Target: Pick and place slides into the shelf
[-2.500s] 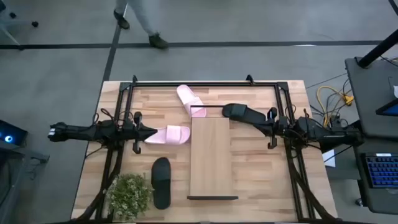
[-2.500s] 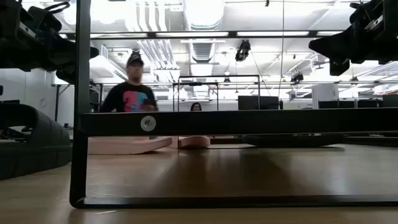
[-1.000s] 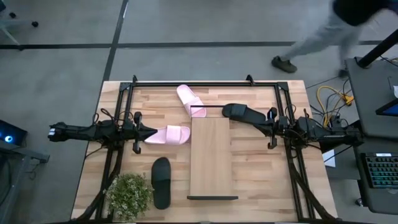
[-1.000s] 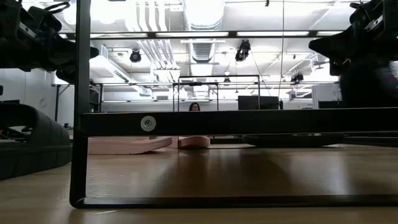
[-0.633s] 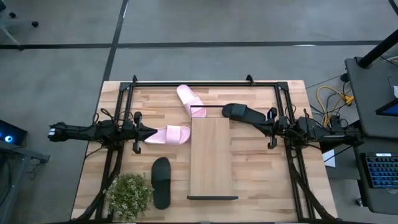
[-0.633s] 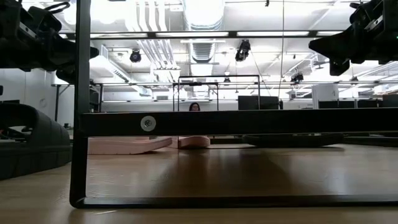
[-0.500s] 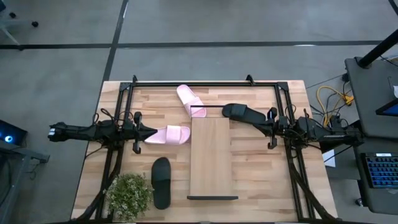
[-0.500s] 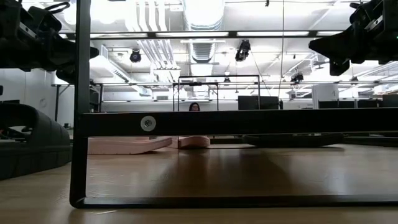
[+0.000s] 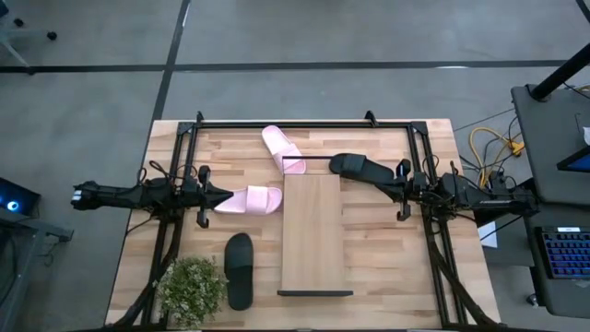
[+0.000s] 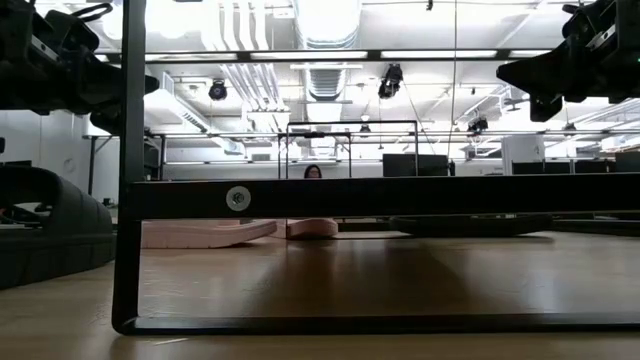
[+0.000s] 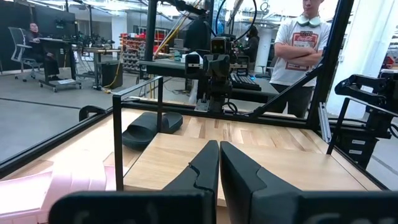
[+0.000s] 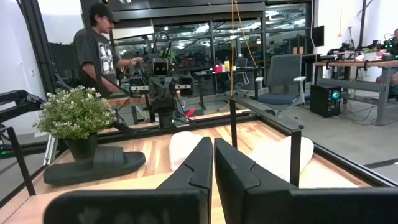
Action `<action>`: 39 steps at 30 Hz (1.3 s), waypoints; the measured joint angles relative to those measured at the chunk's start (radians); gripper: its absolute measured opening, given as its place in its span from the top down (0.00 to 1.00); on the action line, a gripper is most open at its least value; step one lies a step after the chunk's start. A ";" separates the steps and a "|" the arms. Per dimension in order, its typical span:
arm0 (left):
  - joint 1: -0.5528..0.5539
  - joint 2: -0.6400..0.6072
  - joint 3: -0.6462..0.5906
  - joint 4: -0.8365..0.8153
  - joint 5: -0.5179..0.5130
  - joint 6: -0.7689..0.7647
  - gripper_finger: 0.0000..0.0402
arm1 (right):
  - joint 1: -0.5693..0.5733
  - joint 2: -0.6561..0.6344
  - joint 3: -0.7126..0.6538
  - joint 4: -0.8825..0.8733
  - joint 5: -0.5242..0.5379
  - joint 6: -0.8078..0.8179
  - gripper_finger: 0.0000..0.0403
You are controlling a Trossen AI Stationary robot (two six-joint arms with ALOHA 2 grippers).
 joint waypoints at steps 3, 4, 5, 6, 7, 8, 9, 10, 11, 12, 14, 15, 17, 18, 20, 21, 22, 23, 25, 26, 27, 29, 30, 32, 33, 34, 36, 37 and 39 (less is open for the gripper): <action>0.000 0.000 0.000 0.000 0.000 0.000 1.00 | 0.000 0.000 0.000 0.000 0.000 0.000 0.98; 0.000 0.000 0.000 0.000 0.000 0.000 1.00 | 0.000 0.000 0.000 0.000 0.000 0.000 0.98; 0.000 0.000 0.000 0.000 0.000 0.000 1.00 | 0.000 0.000 0.000 0.000 0.000 0.000 0.98; 0.000 0.000 0.000 0.000 0.000 0.000 1.00 | 0.000 0.000 0.000 0.000 0.000 0.000 0.98; 0.000 0.000 0.000 0.000 0.000 0.000 1.00 | 0.000 0.000 0.000 0.000 0.000 0.000 0.98; 0.000 0.001 0.000 0.000 0.000 0.000 1.00 | 0.000 0.000 0.000 0.000 0.000 0.000 0.98; 0.000 0.000 0.000 0.000 0.000 0.000 1.00 | 0.000 0.000 0.000 0.000 0.000 0.000 0.98; 0.000 0.000 0.000 0.000 0.000 0.000 1.00 | 0.000 0.000 0.000 0.000 0.000 0.000 0.98; 0.000 0.000 0.000 0.000 0.000 0.000 1.00 | 0.000 0.000 0.000 0.000 0.000 0.000 0.98; 0.000 0.000 0.000 0.000 0.000 0.000 1.00 | 0.000 0.000 0.000 0.000 0.000 0.000 0.98; 0.000 0.000 0.000 0.000 0.000 0.000 1.00 | 0.000 0.000 0.000 0.000 0.000 0.000 0.98; 0.000 0.000 0.000 0.000 0.000 0.000 1.00 | 0.000 0.000 0.000 0.000 0.000 0.000 0.98; 0.000 0.000 0.000 0.000 0.000 0.000 1.00 | 0.000 0.000 0.000 0.000 0.000 0.000 0.98; 0.000 0.000 0.000 0.000 0.000 0.000 1.00 | 0.000 0.000 0.000 0.000 0.000 0.000 0.98; 0.000 -0.001 0.000 0.000 0.000 0.000 1.00 | 0.000 0.000 0.000 0.000 0.000 0.000 0.98; 0.000 -0.001 0.000 0.000 0.000 0.000 1.00 | 0.000 0.000 0.000 0.000 0.000 0.000 0.98; 0.000 0.000 0.000 0.000 0.000 0.000 1.00 | 0.000 0.000 0.000 0.000 0.000 0.000 0.98; 0.000 0.000 0.000 -0.001 -0.001 0.006 1.00 | 0.000 0.000 0.000 0.000 0.000 0.000 0.98; 0.000 0.000 0.000 -0.009 -0.010 0.044 1.00 | 0.000 0.000 0.000 0.007 0.000 0.000 0.98; 0.000 0.000 0.000 -0.009 -0.009 0.053 1.00 | 0.000 0.000 0.000 0.017 0.000 0.000 0.98; 0.000 0.000 0.000 -0.008 -0.010 0.052 1.00 | 0.000 0.000 0.000 0.029 0.000 0.000 0.98; 0.000 -0.001 0.000 -0.007 -0.010 0.050 1.00 | 0.000 0.000 0.000 0.051 0.000 0.007 0.98; 0.000 -0.001 0.000 -0.007 -0.010 0.050 1.00 | 0.000 0.000 0.000 0.060 0.000 0.026 0.98; 0.000 0.000 0.000 -0.007 -0.010 0.049 1.00 | 0.000 0.000 0.000 0.074 0.000 0.073 0.98; 0.000 0.000 0.000 -0.007 -0.010 0.049 1.00 | 0.000 0.000 0.000 0.079 0.000 0.096 0.98; 0.000 0.000 0.000 -0.006 -0.010 0.052 1.00 | 0.000 0.000 0.000 0.082 0.000 0.114 0.98; 0.000 0.000 0.000 -0.006 -0.010 0.051 1.00 | 0.000 0.000 0.000 0.081 0.000 0.136 0.98; 0.000 -0.001 0.000 -0.006 -0.010 0.050 1.00 | 0.000 0.000 0.000 0.082 0.000 0.148 0.98; 0.000 0.000 0.000 -0.006 -0.011 0.049 1.00 | 0.000 0.000 0.000 0.082 0.000 0.165 0.98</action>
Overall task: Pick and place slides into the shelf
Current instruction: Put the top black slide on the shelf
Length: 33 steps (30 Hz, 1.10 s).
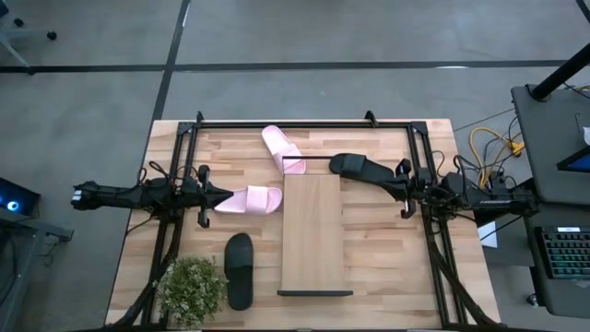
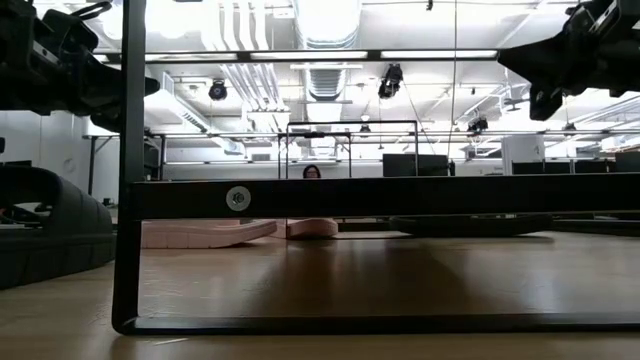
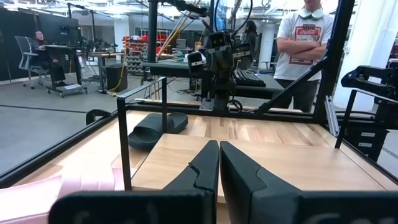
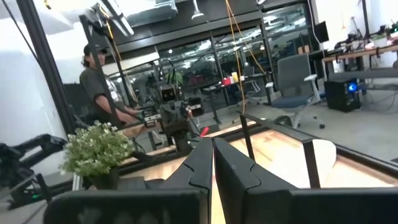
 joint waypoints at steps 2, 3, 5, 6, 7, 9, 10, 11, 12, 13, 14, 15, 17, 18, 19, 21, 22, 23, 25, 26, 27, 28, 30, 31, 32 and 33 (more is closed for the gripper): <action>0.000 0.000 0.000 0.000 0.000 0.000 1.00 | 0.000 0.000 0.000 0.001 0.000 0.029 0.98; 0.000 0.000 0.000 0.000 0.000 -0.001 1.00 | 0.000 0.000 0.000 0.001 0.000 0.047 0.98; 0.000 0.000 0.000 0.003 0.000 -0.003 1.00 | 0.000 0.000 0.000 0.001 0.000 0.083 0.98; 0.000 0.000 0.000 0.008 0.000 -0.008 1.00 | 0.000 0.000 0.000 0.001 0.000 0.104 0.98; 0.000 0.000 0.000 0.012 -0.001 -0.021 1.00 | 0.000 0.000 0.000 0.001 0.000 0.117 0.98; 0.000 0.000 0.000 0.019 0.000 -0.065 1.00 | 0.000 0.000 0.000 0.008 0.000 0.131 0.98; 0.000 0.000 0.000 0.024 0.002 -0.095 1.00 | 0.000 0.000 0.000 0.016 0.000 0.143 0.98; 0.000 -0.001 0.000 0.034 0.003 -0.132 1.00 | 0.000 0.000 0.000 0.022 0.000 0.156 0.98; 0.000 -0.001 0.000 0.048 0.003 -0.184 1.00 | 0.000 0.000 0.000 0.026 0.000 0.165 0.98; 0.000 -0.001 0.000 0.056 0.002 -0.239 1.00 | 0.000 0.000 0.000 0.035 0.000 0.179 0.98; 0.000 0.000 0.000 0.067 -0.001 -0.299 1.00 | 0.000 0.000 0.000 0.049 0.000 0.204 0.98; 0.000 0.001 0.000 0.074 -0.005 -0.362 1.00 | 0.000 0.000 0.000 0.063 0.000 0.237 0.98; 0.000 0.000 0.000 0.088 -0.008 -0.491 1.00 | 0.000 0.000 0.000 0.081 0.000 0.307 0.98; 0.000 -0.001 0.000 0.091 -0.008 -0.561 1.00 | 0.000 0.000 0.000 0.088 0.000 0.340 0.98; 0.000 -0.001 0.000 0.091 -0.008 -0.630 1.00 | 0.000 0.000 0.000 0.096 0.000 0.371 0.98; 0.000 -0.001 0.000 0.089 -0.008 -0.743 1.00 | 0.000 0.000 0.000 0.103 0.000 0.434 0.98; 0.000 -0.001 0.000 0.089 -0.008 -0.786 1.00 | 0.000 0.000 0.000 0.104 0.000 0.469 0.98; 0.000 -0.001 0.000 0.089 -0.008 -0.821 1.00 | 0.000 0.000 0.000 0.107 0.000 0.503 0.98; 0.000 0.000 0.000 0.088 -0.008 -0.870 1.00 | 0.000 0.000 0.000 0.113 0.000 0.564 0.98; 0.000 -0.001 0.000 0.088 -0.008 -0.890 1.00 | 0.000 0.000 0.000 0.114 0.000 0.591 0.98; 0.000 -0.001 0.000 0.089 -0.009 -0.909 1.00 | 0.000 0.000 0.000 0.114 0.000 0.617 0.98; 0.000 0.000 0.000 0.089 -0.009 -0.927 1.00 | 0.000 0.000 0.000 0.113 0.000 0.638 0.98; 0.000 0.000 0.000 0.092 -0.009 -0.975 1.00 | 0.000 0.000 0.000 0.113 0.000 0.674 0.98; 0.000 -0.001 0.000 0.095 -0.009 -1.003 1.00 | 0.000 0.000 0.000 0.115 0.000 0.694 0.98; 0.000 -0.001 0.000 0.093 -0.009 -1.033 1.00 | 0.000 0.000 0.000 0.119 0.000 0.709 0.98; 0.000 -0.001 0.000 0.093 -0.009 -1.057 1.00 | 0.000 0.000 0.000 0.122 0.000 0.719 0.98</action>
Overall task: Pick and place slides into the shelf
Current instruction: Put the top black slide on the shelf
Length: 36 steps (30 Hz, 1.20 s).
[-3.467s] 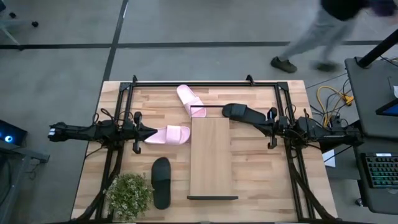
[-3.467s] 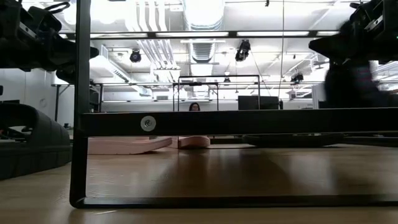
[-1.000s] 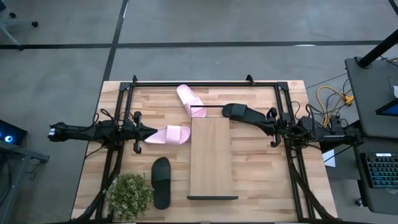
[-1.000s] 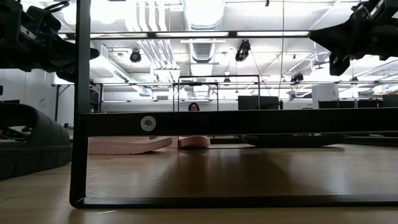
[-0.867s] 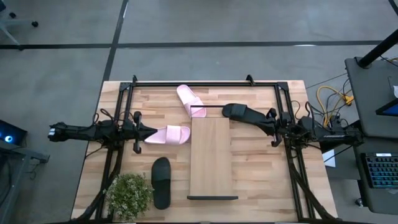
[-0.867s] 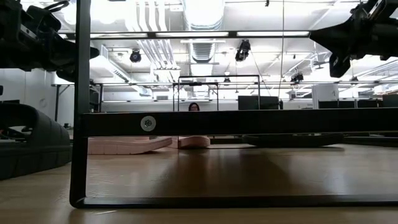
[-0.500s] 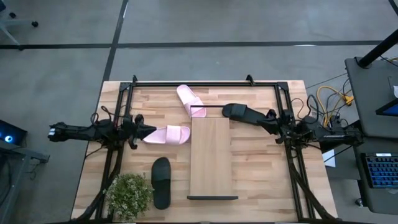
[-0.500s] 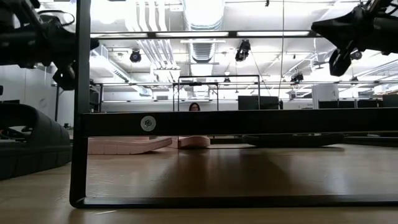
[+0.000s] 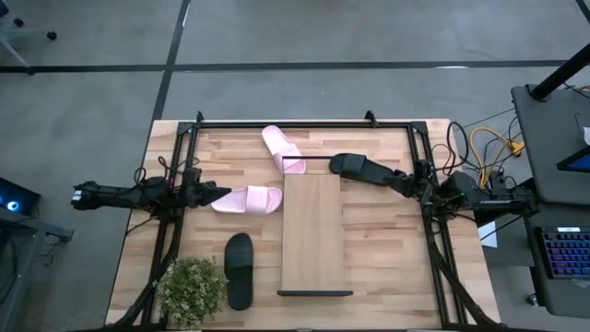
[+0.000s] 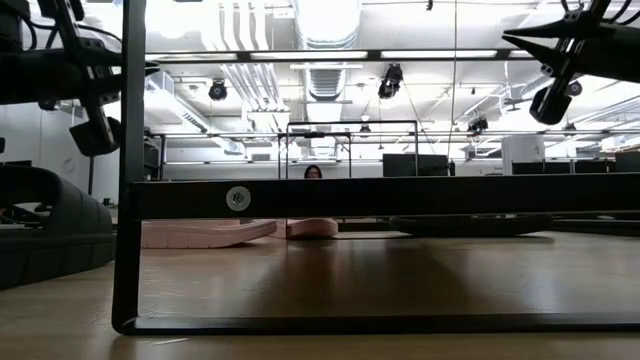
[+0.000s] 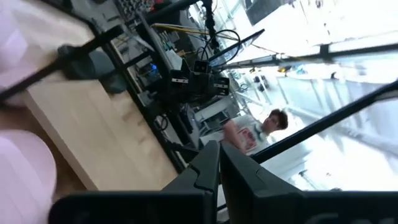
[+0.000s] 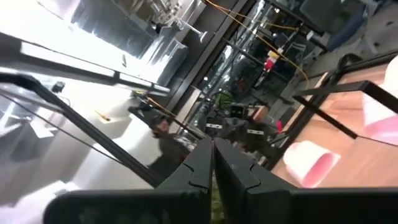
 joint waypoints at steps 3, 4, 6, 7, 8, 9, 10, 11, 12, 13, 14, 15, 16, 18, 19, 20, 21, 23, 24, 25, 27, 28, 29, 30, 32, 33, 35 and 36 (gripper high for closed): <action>0.000 0.004 0.000 0.000 -0.012 -0.019 1.00 | 0.000 0.000 0.000 -0.001 0.012 0.021 0.98; 0.000 0.006 0.000 0.000 -0.017 -0.019 1.00 | 0.000 0.000 0.000 0.000 0.023 0.033 0.98; 0.000 0.007 0.000 0.001 -0.020 -0.025 1.00 | 0.000 0.000 0.000 0.000 0.030 0.071 0.98; 0.000 0.007 0.000 0.002 -0.020 -0.044 1.00 | 0.000 0.000 0.000 -0.001 0.030 0.093 0.98; 0.000 0.007 0.000 0.002 -0.020 -0.070 1.00 | 0.000 0.000 0.000 -0.002 0.030 0.114 0.98; 0.000 0.007 0.000 0.001 -0.020 -0.077 1.00 | 0.000 0.000 0.000 -0.002 0.029 0.139 0.98; 0.000 0.007 0.000 0.003 -0.019 -0.079 1.00 | 0.000 0.000 0.000 -0.002 0.029 0.157 0.98; 0.000 0.007 0.000 0.009 -0.019 -0.080 1.00 | 0.000 0.000 0.000 -0.002 0.029 0.162 0.98; 0.000 0.007 0.000 0.016 -0.019 -0.083 1.00 | 0.000 0.000 0.000 -0.002 0.028 0.164 0.98; 0.000 0.007 0.000 0.023 -0.019 -0.092 1.00 | 0.000 0.000 0.000 -0.003 0.028 0.164 0.98; 0.000 0.009 0.000 0.026 -0.021 -0.097 1.00 | 0.000 0.000 0.000 -0.002 0.029 0.165 0.98; 0.000 0.009 0.000 0.025 -0.022 -0.098 1.00 | 0.000 0.000 0.000 -0.002 0.034 0.165 0.98; 0.000 0.009 0.000 0.025 -0.023 -0.101 1.00 | 0.000 0.000 0.000 -0.002 0.044 0.166 0.98; -0.001 0.015 0.000 0.027 -0.038 -0.123 1.00 | 0.000 0.000 0.000 -0.002 0.065 0.174 0.98; -0.001 0.021 0.000 0.027 -0.047 -0.125 1.00 | 0.000 0.000 0.000 -0.002 0.072 0.179 0.98; -0.001 0.027 0.000 0.035 -0.058 -0.126 1.00 | 0.000 0.000 0.000 -0.002 0.078 0.186 0.98; -0.001 0.035 0.000 0.053 -0.069 -0.125 1.00 | 0.000 0.000 0.000 -0.001 0.079 0.192 0.98; -0.001 0.052 0.007 0.062 -0.087 -0.122 1.00 | 0.000 0.000 0.003 -0.009 0.080 0.204 0.98; -0.001 0.066 0.014 0.052 -0.094 -0.114 1.00 | 0.000 0.002 0.012 -0.022 0.080 0.205 0.98; -0.001 0.082 0.028 0.050 -0.096 -0.103 1.00 | 0.000 0.009 0.027 -0.032 0.082 0.203 0.98; 0.000 0.115 0.060 0.063 -0.106 -0.089 1.00 | 0.000 0.021 0.073 -0.073 0.090 0.178 0.98; 0.000 0.131 0.072 0.066 -0.111 -0.082 1.00 | 0.000 0.031 0.105 -0.103 0.098 0.158 0.98; 0.000 0.150 0.085 0.066 -0.112 -0.072 1.00 | 0.000 0.044 0.141 -0.138 0.105 0.135 0.98; 0.000 0.169 0.096 0.063 -0.113 -0.064 1.00 | -0.001 0.058 0.182 -0.184 0.109 0.110 0.98; 0.000 0.206 0.120 0.059 -0.113 -0.043 1.00 | -0.002 0.091 0.269 -0.280 0.119 0.069 0.98; 0.000 0.225 0.134 0.063 -0.112 -0.038 1.00 | -0.002 0.110 0.313 -0.333 0.128 0.053 0.98; 0.000 0.262 0.153 0.068 -0.112 -0.035 1.00 | -0.002 0.154 0.396 -0.430 0.145 0.027 0.98; 0.000 0.279 0.159 0.063 -0.112 -0.035 1.00 | -0.002 0.177 0.435 -0.475 0.153 0.017 0.98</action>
